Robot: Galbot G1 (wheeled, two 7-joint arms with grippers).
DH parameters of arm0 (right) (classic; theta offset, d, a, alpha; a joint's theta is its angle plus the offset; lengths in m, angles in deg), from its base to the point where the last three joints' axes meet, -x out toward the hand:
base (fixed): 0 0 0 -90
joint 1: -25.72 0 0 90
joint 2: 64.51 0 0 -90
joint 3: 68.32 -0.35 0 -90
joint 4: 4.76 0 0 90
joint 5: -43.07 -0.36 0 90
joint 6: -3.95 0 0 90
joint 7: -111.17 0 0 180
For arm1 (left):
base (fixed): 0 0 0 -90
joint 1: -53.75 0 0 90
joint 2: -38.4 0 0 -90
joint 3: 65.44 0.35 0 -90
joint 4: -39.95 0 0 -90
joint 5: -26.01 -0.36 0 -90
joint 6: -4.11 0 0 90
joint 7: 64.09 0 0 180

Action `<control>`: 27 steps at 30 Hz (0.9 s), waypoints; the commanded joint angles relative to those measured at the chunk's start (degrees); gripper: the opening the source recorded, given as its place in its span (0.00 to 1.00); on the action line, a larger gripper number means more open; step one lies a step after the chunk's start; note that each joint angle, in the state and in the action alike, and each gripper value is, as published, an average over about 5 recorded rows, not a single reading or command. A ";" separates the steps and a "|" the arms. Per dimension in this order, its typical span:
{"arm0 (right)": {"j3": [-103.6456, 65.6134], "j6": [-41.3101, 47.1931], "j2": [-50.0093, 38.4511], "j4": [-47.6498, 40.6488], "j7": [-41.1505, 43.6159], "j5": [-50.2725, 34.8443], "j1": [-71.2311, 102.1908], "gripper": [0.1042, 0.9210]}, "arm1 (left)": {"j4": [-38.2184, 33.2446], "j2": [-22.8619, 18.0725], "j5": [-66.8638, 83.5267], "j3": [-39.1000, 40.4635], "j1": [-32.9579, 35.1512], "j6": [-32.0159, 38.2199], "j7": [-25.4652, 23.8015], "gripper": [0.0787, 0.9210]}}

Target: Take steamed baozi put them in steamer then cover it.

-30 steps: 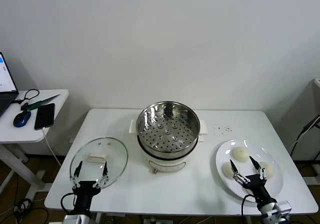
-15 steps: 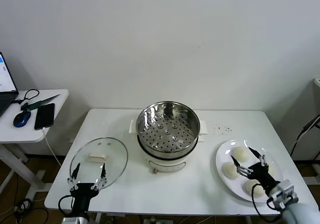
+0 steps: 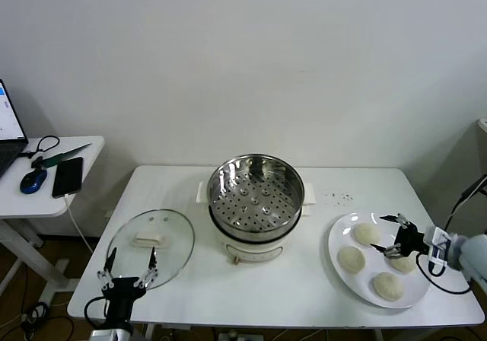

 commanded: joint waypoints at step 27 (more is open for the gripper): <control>55.93 1.09 9.73 -22.46 11.37 3.01 -47.60 0.88 | 4.29 0.57 0.90 -0.22 -2.84 -2.03 0.56 0.88</control>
